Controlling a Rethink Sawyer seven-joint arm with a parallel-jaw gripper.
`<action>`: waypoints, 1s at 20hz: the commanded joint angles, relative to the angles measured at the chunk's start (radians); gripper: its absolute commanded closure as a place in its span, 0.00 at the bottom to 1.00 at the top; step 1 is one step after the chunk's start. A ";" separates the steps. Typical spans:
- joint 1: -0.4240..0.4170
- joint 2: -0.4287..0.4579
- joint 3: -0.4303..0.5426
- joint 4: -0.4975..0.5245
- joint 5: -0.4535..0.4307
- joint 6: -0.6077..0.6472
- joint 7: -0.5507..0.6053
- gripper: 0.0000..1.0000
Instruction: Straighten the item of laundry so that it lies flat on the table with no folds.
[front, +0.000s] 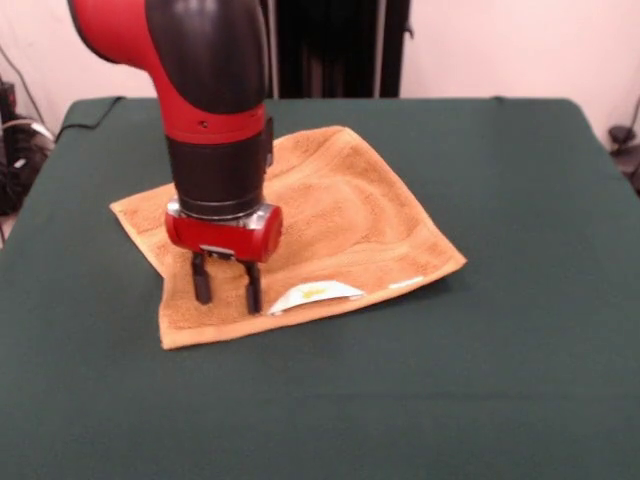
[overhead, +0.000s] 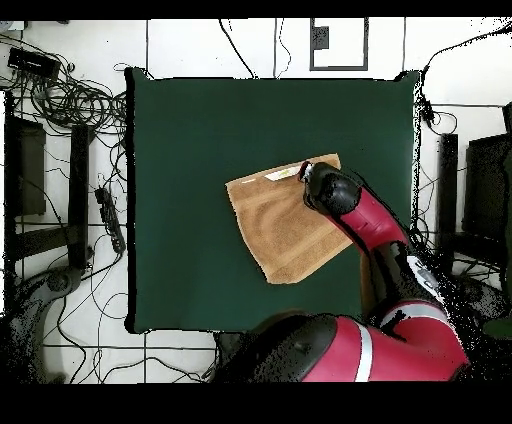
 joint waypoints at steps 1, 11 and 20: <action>0.003 0.038 -0.030 -0.028 -0.045 0.024 0.152 0.00; 0.006 0.041 -0.021 -0.033 -0.051 -0.011 0.171 1.00; -0.003 0.016 -0.019 -0.019 -0.052 0.044 0.158 1.00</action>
